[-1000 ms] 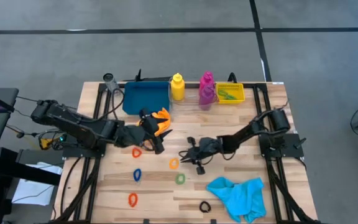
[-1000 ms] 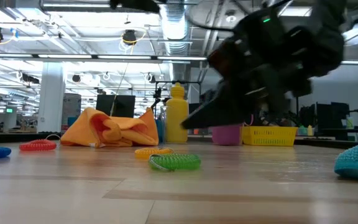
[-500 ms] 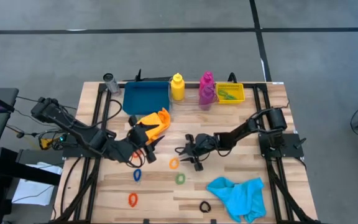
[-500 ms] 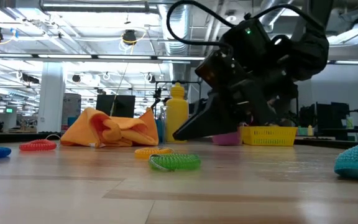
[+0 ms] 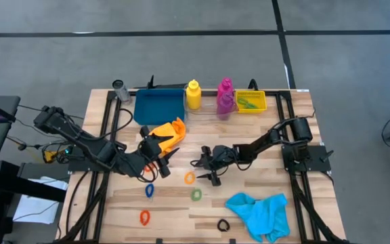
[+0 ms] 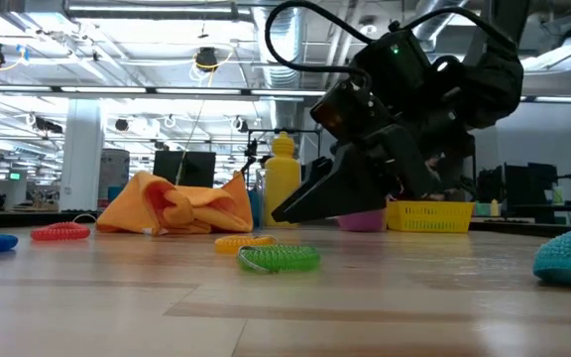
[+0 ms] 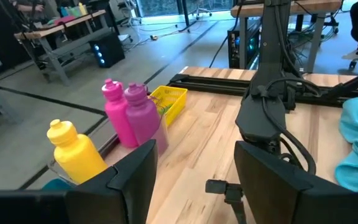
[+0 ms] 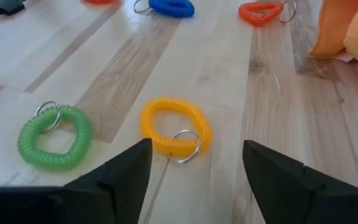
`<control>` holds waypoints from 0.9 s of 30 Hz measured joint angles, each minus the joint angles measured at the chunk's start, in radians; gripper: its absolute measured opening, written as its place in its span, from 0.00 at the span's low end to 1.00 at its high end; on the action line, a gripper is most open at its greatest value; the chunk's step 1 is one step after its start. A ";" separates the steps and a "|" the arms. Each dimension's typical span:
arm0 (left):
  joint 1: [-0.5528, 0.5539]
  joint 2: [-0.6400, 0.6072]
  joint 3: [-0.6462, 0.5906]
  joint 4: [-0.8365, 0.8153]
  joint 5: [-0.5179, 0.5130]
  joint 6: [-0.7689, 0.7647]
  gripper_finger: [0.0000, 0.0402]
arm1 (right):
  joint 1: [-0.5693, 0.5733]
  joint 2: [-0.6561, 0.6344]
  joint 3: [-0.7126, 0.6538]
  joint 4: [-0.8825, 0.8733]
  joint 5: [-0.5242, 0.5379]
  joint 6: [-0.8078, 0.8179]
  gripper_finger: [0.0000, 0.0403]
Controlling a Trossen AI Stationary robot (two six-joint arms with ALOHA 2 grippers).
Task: Pick & Place Sports Items
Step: Put the yellow spring keychain into the yellow bin
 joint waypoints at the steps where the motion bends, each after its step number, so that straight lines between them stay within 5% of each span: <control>1: 0.000 0.000 0.000 0.000 0.000 -0.002 0.52 | 0.000 0.006 0.008 0.001 -0.002 -0.004 0.61; 17: 0.000 0.006 0.000 -0.031 0.011 -0.049 0.52 | -0.009 0.189 0.246 -0.187 -0.105 -0.051 0.60; 27: 0.000 0.006 0.000 -0.034 0.011 -0.052 0.52 | -0.015 0.187 0.250 -0.204 -0.093 -0.063 0.24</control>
